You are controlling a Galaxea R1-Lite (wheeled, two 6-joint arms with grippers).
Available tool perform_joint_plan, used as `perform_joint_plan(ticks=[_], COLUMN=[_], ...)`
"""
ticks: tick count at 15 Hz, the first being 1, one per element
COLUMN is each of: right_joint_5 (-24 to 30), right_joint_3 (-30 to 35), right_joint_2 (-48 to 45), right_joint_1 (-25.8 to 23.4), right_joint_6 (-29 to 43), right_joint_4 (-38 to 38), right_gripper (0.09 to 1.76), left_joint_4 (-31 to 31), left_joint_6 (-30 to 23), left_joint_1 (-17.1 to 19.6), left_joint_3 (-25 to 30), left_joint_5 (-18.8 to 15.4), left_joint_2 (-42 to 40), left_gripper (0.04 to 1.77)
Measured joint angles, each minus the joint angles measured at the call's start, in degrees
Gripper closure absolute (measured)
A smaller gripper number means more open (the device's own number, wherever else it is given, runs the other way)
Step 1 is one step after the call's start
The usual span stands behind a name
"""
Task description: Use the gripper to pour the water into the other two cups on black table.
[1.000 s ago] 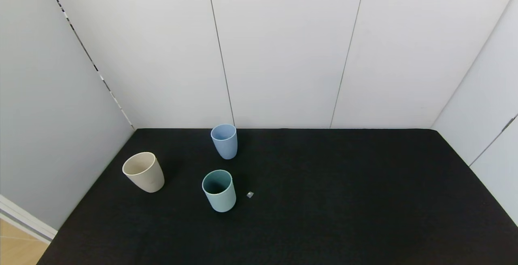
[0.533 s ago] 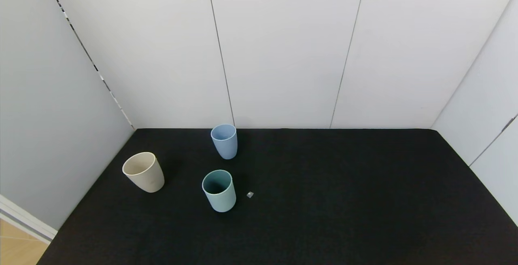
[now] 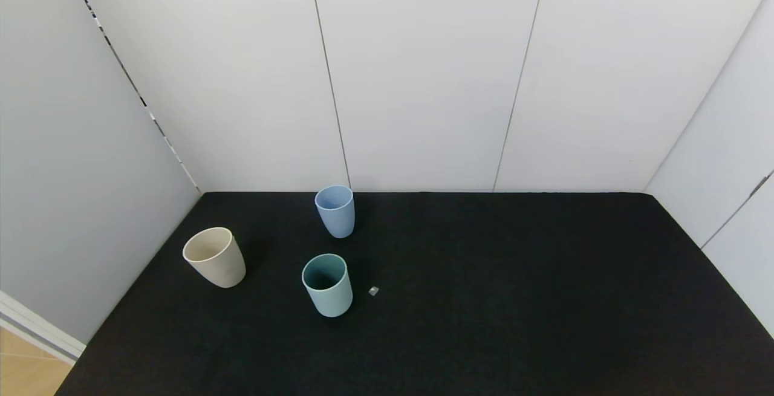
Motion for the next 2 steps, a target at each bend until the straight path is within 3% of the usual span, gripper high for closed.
perform_joint_plan(ticks=[2], right_joint_5=[0.0], right_joint_3=[0.0], right_joint_2=[0.0], right_joint_1=[0.0], right_joint_6=[0.0], right_joint_4=[0.0], right_gripper=[0.14], left_joint_4=[-0.38], left_joint_6=[-1.46], left_joint_1=[-0.02], left_joint_3=[0.11], left_joint_5=[0.5], left_joint_2=[-0.02], left_gripper=[0.09])
